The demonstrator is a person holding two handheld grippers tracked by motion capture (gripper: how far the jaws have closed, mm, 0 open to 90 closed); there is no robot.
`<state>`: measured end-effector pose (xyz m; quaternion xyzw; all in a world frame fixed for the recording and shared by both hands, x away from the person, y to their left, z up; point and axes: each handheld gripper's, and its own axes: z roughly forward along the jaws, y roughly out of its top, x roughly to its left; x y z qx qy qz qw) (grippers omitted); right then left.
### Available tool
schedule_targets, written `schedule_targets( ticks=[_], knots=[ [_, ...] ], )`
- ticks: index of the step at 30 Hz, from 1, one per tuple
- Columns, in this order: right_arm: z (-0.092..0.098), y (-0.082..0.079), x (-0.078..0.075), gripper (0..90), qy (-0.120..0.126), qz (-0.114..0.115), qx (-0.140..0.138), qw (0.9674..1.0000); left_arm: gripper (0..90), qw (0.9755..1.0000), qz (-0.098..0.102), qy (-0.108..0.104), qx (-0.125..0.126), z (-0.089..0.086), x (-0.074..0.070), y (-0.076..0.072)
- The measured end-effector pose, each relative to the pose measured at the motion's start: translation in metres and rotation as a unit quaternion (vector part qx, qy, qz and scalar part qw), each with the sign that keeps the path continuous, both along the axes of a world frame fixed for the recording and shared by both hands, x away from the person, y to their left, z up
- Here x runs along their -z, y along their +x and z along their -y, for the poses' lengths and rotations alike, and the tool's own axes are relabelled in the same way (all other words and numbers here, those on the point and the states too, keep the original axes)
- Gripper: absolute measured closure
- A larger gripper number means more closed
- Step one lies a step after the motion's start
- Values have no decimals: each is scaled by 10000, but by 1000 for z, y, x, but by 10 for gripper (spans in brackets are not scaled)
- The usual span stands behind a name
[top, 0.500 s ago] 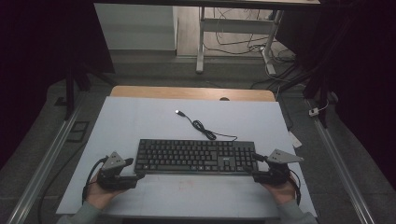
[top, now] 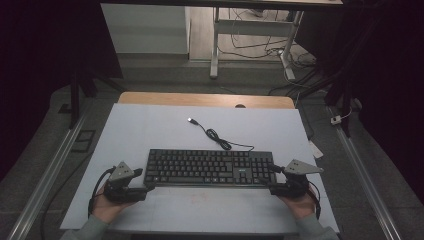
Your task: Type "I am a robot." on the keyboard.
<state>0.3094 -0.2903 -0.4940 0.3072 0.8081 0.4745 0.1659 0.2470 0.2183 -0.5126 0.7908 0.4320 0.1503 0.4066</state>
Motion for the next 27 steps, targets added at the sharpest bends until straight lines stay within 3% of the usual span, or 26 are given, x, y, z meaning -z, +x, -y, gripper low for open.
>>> schedule_targets(
  ticks=[3,10,12,16,23,27],
  knots=[
    [-8,3,-6,355,123,11,-85,9999,274,10000,-23,16,-13,2,-1,2],
    [-22,8,-16,354,107,-83,-175,9998,274,9999,-144,-42,-31,2,-15,6],
    [-27,10,-19,354,96,-113,-205,9997,275,9999,-60,45,-87,3,-19,7],
    [-36,14,-22,354,99,-128,-278,9995,276,9999,-34,-17,-124,2,-24,13],
    [-74,28,-28,354,-81,-150,-526,9985,273,9999,-46,75,-92,6,-18,22],
    [-98,38,-31,355,-14,-220,-618,9978,277,9999,-15,58,-123,6,-16,24]
  ],
)
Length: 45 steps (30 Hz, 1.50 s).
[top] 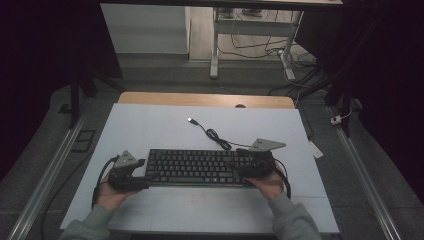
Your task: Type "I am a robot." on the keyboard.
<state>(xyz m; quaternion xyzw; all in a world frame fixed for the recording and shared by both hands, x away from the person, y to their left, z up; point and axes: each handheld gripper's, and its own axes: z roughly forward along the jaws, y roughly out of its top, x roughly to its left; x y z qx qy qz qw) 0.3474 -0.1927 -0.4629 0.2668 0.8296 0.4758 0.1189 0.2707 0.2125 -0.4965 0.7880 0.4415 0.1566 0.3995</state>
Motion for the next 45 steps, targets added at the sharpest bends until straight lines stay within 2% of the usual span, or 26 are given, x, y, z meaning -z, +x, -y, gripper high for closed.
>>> schedule_targets(
  ticks=[1,2,5,6,9,12,19,27,30,36,42,43,45],
  knots=[
    [0,0,0,355,0,0,0,10000,277,10000,-8,4,-5,0,1,0],
    [-13,5,-2,356,61,-36,-60,10000,277,10000,-3,12,-7,0,2,0],
    [-23,8,-3,356,39,-30,-98,9999,277,10000,-14,14,-14,1,4,-1],
    [-32,13,-1,356,72,-73,-118,9999,278,10000,-8,3,-23,1,4,-1],
    [-41,18,3,356,80,-185,-132,9997,278,10000,12,13,-19,1,4,-2],
    [-45,22,6,356,7,-238,-151,9996,278,10000,-11,24,-20,3,6,-1],
    [-53,30,8,365,76,-352,-147,9992,279,10000,-22,79,-12,6,8,0],
    [-68,32,9,385,194,-393,-277,9987,291,9999,17,72,-103,4,10,0],
    [-70,31,11,394,158,-411,-330,9985,302,9999,30,93,-138,3,11,1],
    [-76,30,13,465,134,-365,-453,9982,382,9997,71,163,-179,4,14,3],
    [-80,31,16,615,143,-381,-602,9974,561,9996,56,199,-173,4,19,8],
    [-82,32,18,665,159,-372,-640,9971,634,9996,35,218,-165,4,20,9],
    [-82,32,18,689,154,-371,-660,9970,668,9995,-7,287,-122,4,22,11]
  ],
)
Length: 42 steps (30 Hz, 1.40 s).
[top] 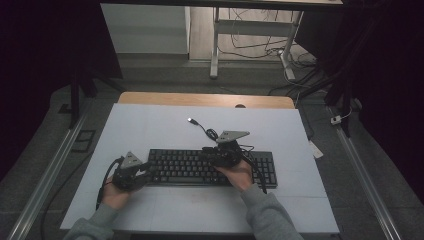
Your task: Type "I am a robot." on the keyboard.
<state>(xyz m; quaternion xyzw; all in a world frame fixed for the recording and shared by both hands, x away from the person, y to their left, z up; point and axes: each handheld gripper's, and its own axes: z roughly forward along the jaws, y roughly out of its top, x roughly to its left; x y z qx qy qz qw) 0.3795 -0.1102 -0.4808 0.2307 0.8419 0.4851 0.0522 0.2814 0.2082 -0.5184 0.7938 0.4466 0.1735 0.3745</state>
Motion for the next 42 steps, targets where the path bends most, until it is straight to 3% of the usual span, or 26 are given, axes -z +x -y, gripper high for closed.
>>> schedule_targets(
  ticks=[7,30,36,42],
  knots=[
    [-3,0,2,899,-21,8,-62,10000,882,9998,-121,128,82,0,4,3],
    [-12,8,17,898,-222,-112,93,9996,885,9994,-186,267,118,3,11,8],
    [-16,10,25,898,-402,-172,96,9990,885,9994,-202,243,117,3,11,7],
    [-22,7,30,898,-737,-74,-25,9972,885,9995,-202,226,134,3,11,7]
  ],
)
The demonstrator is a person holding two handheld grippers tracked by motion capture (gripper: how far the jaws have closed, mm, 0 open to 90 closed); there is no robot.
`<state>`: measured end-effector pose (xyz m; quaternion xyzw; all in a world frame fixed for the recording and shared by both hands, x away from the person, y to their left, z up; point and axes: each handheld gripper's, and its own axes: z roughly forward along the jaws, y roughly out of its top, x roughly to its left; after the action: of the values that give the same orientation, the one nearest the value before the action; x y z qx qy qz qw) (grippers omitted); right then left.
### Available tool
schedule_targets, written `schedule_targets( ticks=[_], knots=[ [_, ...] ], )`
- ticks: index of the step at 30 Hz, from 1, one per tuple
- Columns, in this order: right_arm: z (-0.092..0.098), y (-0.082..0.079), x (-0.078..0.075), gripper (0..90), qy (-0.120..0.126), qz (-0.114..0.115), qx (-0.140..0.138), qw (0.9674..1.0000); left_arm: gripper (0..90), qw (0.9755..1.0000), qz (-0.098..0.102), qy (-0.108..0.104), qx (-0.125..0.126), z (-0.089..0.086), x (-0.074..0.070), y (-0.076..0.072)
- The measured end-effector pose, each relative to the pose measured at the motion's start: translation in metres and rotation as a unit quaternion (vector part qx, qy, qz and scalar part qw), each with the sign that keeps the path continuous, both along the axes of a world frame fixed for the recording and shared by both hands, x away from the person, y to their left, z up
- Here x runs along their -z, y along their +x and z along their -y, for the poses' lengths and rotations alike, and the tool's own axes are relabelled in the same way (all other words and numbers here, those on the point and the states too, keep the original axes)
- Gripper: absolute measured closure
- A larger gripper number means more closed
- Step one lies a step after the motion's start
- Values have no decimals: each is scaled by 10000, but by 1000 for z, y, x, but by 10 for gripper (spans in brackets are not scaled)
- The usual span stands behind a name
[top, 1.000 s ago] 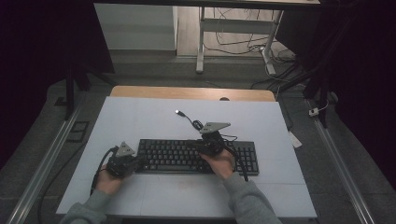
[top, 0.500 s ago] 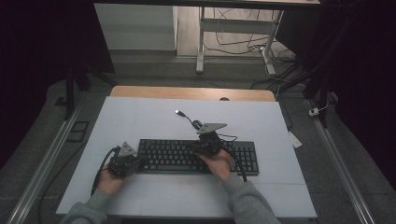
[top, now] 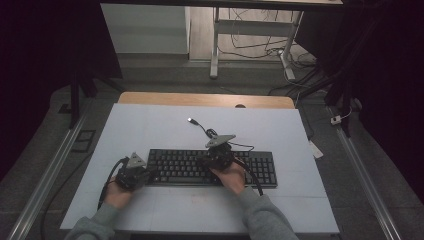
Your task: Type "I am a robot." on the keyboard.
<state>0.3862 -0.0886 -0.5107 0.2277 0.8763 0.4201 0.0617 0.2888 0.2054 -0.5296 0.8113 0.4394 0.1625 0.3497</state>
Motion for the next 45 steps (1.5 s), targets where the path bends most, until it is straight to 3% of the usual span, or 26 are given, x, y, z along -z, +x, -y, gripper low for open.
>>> schedule_targets(
  ticks=[10,19,24,34,40,45],
  knots=[
    [-2,-1,3,897,-49,12,2,10000,885,10000,-53,26,27,0,2,1],
    [-4,-1,8,900,-242,45,20,9997,885,10000,-49,18,23,0,2,1],
    [-2,-3,0,900,-27,142,-3,9999,885,10000,43,-19,1,-1,0,-1],
    [9,-2,-8,899,99,159,86,9998,879,9996,226,-155,-52,-2,-5,-4],
    [13,-3,-12,863,154,142,52,9998,801,9990,295,-317,-86,-5,-6,-5],
    [17,-5,-14,696,209,144,8,9997,642,9986,300,-421,-136,-6,-7,-5]
  ],
)
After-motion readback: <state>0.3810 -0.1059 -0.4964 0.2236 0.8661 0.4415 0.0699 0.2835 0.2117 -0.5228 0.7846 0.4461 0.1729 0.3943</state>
